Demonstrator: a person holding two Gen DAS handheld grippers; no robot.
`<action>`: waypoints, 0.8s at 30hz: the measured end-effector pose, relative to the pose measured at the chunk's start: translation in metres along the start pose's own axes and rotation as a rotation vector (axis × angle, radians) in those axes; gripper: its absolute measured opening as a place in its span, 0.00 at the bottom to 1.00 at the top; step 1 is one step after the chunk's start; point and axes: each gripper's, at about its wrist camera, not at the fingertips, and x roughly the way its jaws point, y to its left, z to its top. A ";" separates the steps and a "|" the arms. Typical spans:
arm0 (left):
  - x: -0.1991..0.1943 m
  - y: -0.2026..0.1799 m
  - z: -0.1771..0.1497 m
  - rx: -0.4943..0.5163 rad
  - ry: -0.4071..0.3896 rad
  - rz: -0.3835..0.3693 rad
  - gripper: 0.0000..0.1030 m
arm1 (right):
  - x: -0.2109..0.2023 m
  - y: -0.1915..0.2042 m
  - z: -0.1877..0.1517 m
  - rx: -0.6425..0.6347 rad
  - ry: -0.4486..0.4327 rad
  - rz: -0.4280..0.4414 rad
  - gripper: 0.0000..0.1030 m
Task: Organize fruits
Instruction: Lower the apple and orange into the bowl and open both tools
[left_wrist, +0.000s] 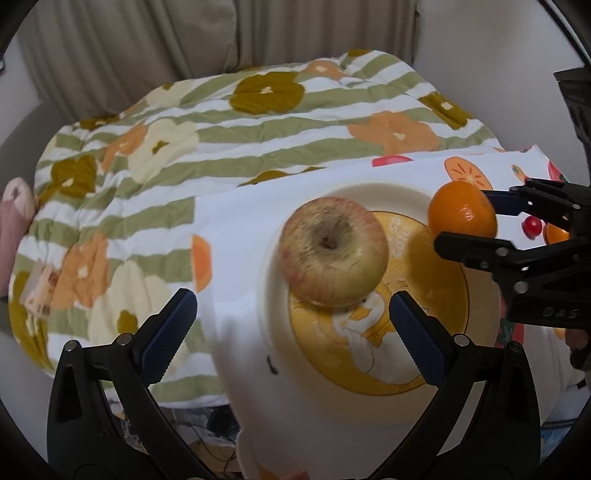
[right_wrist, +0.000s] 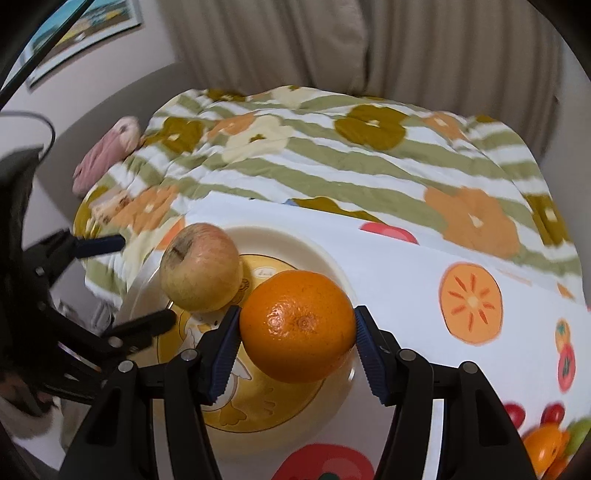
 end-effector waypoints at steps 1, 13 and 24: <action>-0.001 0.002 -0.001 -0.008 0.000 0.003 1.00 | 0.003 0.002 0.002 -0.021 0.000 0.003 0.54; 0.003 0.003 -0.018 -0.031 0.039 -0.006 1.00 | 0.034 0.011 0.008 -0.159 0.028 0.003 0.54; 0.001 0.003 -0.022 -0.028 0.039 0.000 1.00 | 0.047 0.022 0.003 -0.256 0.054 -0.024 0.54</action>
